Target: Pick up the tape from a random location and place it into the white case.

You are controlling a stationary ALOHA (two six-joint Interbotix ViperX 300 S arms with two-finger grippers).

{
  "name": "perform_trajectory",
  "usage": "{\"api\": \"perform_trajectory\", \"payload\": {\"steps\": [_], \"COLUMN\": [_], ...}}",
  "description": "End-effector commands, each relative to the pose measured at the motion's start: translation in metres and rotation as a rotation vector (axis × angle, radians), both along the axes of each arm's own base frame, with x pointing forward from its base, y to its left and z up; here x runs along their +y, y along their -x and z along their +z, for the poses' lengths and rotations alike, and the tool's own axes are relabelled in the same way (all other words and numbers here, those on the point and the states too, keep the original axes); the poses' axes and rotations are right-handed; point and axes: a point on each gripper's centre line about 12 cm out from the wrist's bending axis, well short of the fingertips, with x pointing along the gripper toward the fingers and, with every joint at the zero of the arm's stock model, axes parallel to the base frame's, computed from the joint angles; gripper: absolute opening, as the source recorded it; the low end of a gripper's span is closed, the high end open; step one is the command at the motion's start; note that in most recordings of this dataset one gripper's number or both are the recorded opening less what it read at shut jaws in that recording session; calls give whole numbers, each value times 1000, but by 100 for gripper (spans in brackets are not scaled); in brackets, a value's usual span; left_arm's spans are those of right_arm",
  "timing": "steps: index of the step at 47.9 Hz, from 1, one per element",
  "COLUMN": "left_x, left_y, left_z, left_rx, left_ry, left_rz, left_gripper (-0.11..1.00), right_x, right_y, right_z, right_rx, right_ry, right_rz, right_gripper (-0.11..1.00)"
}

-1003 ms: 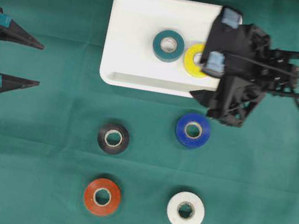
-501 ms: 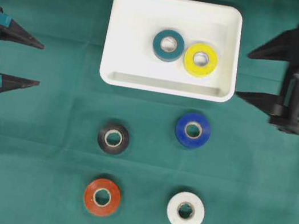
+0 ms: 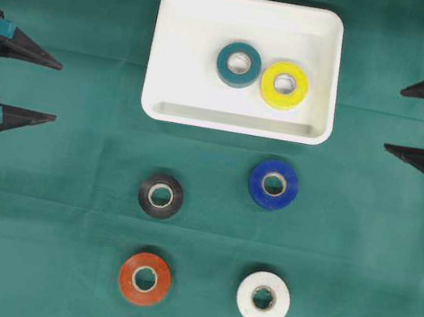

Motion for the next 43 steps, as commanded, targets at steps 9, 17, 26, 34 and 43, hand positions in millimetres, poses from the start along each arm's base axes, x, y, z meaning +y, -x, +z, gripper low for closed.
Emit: {"api": "perform_trajectory", "payload": {"steps": [9, 17, 26, 34, 43], "left_x": [1, 0, 0, 0, 0], "left_y": [-2, -2, -2, -2, -2], "left_z": [3, 3, 3, 3, 4], "left_rx": [-6, -6, -6, -6, -8], "left_ry": [1, 1, 1, 1, 1], "left_rz": [3, 2, 2, 2, 2], "left_gripper": [95, 95, 95, 95, 95], "right_x": [4, 5, 4, 4, 3], "right_y": [12, 17, 19, 19, 19], "right_z": [-29, -42, -43, -43, -43], "right_rx": [-51, -65, -70, -70, -70], "right_ry": [-7, -16, -19, -17, -17], "right_rz": [22, 24, 19, 16, 13], "right_gripper": [87, 86, 86, 86, 86]}}
